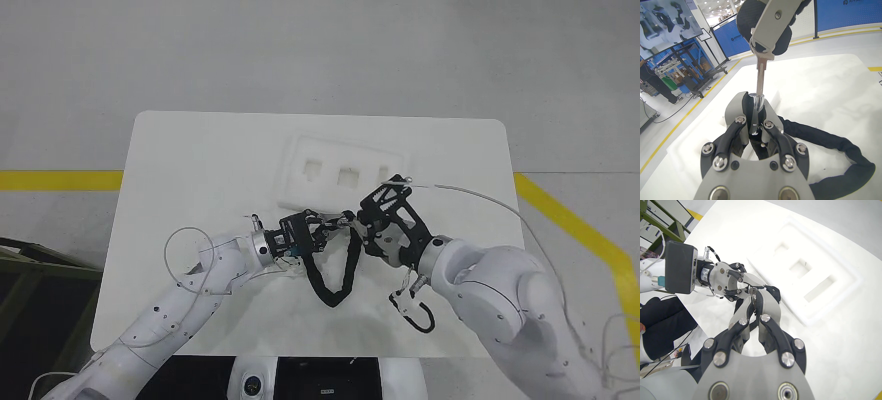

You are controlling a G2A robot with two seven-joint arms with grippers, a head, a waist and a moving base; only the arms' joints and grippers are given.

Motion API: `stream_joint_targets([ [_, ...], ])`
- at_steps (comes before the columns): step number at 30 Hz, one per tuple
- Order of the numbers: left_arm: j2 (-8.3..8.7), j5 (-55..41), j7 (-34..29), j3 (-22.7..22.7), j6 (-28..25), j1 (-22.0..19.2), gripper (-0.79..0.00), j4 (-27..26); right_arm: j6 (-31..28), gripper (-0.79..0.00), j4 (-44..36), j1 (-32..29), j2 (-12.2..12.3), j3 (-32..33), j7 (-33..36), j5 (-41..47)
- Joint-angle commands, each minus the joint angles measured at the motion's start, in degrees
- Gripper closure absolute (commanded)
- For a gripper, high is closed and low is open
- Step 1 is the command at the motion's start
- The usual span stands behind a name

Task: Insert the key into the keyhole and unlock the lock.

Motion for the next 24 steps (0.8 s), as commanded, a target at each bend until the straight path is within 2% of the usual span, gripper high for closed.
stream_joint_targets([
  [1,0.00,0.0,0.0,0.0,0.0,0.0,0.000,0.0,0.1,0.000,0.1,0.1,0.0,0.0,0.0,-0.1],
  [24,0.00,0.0,0.0,0.0,0.0,0.0,0.000,0.0,0.4,0.000,1.3,1.6,-0.7,-1.2,1.1,-0.6],
])
